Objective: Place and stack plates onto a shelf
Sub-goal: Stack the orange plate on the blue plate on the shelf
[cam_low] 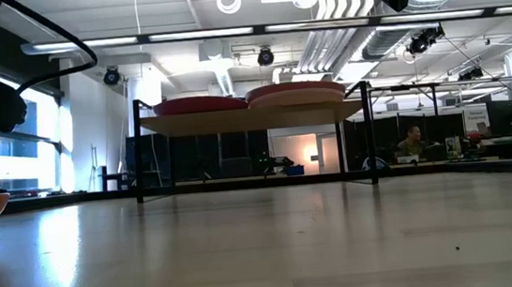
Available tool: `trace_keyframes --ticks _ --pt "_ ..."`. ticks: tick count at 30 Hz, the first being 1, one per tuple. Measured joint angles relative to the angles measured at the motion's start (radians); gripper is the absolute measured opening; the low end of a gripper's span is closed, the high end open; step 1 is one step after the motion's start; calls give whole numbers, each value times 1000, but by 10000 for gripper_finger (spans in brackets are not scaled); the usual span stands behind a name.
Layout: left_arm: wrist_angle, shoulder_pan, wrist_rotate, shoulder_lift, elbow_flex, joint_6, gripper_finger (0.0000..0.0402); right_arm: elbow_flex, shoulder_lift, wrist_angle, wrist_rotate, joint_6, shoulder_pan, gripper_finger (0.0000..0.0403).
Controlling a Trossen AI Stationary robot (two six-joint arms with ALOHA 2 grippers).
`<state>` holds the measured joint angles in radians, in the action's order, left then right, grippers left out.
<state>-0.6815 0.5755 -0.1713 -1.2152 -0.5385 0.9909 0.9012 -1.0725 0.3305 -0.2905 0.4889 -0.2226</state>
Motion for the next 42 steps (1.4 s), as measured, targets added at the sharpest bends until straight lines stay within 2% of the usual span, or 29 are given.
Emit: trace_keyframes --ticks 6,8,10,14,17,20,23,30,36,42 --pt "-2 -2 -48 6 -9 59 3 0 0 0 0 0 0 0" --pt "-8 -16 -104 23 -33 67 3 0 0 0 0 0 0 0" --pt "-11 -30 -155 58 -77 62 2 0 0 0 1 0 0 0" --pt "-98 -102 -186 137 -214 78 1 0 0 0 1 -29 0 0" --pt "-188 -224 -174 167 -363 93 1 0 0 1 1 -52 0 0" --pt "-310 -386 -115 165 -529 49 1 0 0 -1 1 -70 7 0" --pt "-380 -568 -67 136 -697 -58 1 0 0 -3 2 -68 26 0" --pt "-501 -962 -48 -17 -1017 -351 1 0 0 -5 14 -60 56 0" --pt "-530 -1202 -24 -185 -1188 -555 0 0 0 -6 18 -36 56 0" --pt "-572 -1374 -6 -339 -1230 -685 0 0 0 -6 18 6 56 0"
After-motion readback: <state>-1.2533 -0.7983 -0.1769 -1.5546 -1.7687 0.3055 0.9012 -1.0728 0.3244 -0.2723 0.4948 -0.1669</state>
